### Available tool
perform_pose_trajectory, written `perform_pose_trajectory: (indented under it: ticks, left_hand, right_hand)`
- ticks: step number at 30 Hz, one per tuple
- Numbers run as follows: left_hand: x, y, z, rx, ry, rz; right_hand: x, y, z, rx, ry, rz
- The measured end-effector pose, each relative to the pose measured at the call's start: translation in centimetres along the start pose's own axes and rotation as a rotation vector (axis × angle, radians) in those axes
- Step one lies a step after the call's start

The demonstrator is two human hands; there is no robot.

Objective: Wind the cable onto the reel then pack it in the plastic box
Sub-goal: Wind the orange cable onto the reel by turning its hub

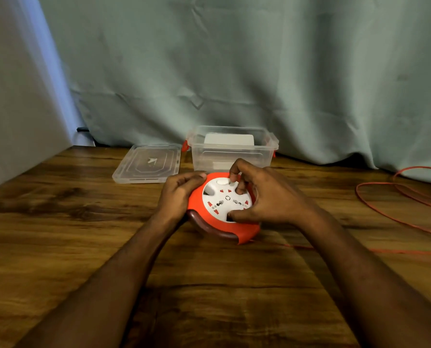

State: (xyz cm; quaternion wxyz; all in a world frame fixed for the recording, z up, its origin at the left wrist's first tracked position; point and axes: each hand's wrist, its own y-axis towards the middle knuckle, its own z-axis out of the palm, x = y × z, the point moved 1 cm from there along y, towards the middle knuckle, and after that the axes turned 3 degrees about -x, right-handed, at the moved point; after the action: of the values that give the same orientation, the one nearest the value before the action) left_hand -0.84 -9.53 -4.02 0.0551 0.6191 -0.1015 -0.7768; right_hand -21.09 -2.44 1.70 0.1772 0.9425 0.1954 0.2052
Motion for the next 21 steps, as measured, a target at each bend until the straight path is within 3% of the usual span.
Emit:
perform_pose_trajectory:
  ticks: [4, 9, 21]
  left_hand:
    - [0.0, 0.1, -0.2, 0.024, -0.061, 0.011]
    - [0.0, 0.2, -0.2, 0.090, 0.026, -0.138]
    - [0.4, 0.3, 0.1, 0.009, 0.061, -0.070]
  right_hand:
    - [0.0, 0.2, -0.3, 0.016, 0.069, 0.000]
    - [0.0, 0.1, -0.7, 0.075, 0.056, 0.002]
    - [1.3, 0.3, 1.1, -0.044, -0.161, 0.128]
